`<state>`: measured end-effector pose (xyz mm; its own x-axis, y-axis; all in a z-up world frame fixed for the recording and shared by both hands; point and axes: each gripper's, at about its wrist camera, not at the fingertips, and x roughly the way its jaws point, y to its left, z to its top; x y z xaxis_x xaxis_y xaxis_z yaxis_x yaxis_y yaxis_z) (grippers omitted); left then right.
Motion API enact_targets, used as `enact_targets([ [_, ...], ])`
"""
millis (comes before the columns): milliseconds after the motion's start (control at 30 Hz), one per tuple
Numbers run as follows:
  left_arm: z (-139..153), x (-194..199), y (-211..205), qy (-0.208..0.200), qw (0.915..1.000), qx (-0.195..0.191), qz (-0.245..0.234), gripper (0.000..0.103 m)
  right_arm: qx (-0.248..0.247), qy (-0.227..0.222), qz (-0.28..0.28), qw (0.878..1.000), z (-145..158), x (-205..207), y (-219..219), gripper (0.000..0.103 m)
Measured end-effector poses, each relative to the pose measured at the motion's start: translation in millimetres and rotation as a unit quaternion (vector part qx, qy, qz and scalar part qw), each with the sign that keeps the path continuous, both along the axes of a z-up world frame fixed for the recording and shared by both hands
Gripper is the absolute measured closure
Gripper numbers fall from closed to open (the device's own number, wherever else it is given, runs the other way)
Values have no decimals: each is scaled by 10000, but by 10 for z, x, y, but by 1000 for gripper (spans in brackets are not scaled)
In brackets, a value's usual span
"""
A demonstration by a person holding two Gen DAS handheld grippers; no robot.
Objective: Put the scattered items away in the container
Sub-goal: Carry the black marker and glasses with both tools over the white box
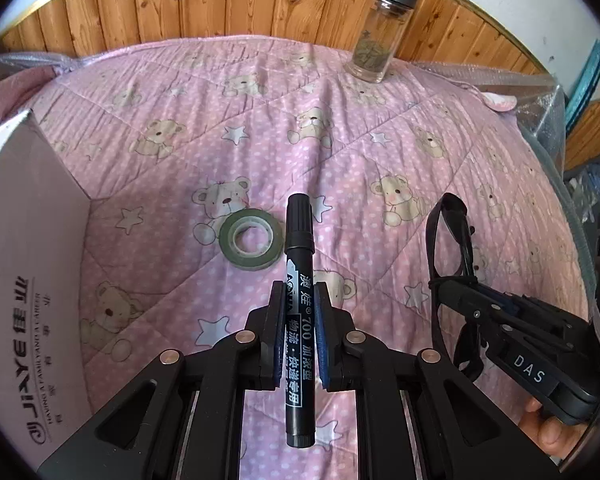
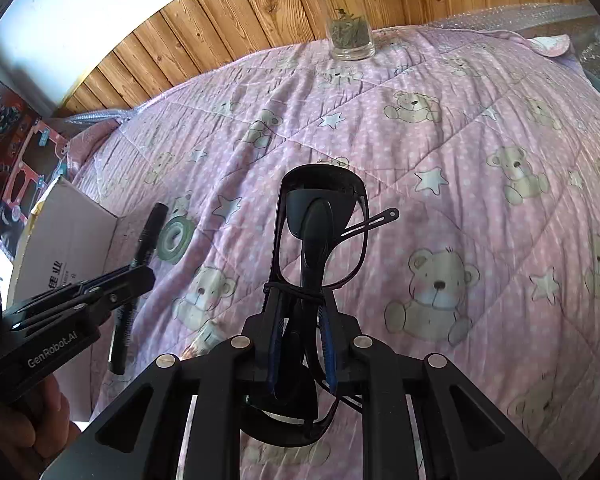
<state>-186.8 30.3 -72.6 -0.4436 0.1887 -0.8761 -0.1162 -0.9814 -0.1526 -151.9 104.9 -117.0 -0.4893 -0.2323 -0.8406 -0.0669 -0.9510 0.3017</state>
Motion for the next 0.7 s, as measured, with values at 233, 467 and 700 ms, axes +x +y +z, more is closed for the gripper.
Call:
enact_targets([
  [233,325,401,-46,332,9990,-288,-105,89,-39,32,95,9999,90,376,-166,84],
  [467,590,732,-140,507,9986,-115,-131,89,7,42,142,9999,129,759,-326,84],
  [700,798,996,-241,688,9975,43,-139,89,69,59,196,9998,161,1003,-539,84],
])
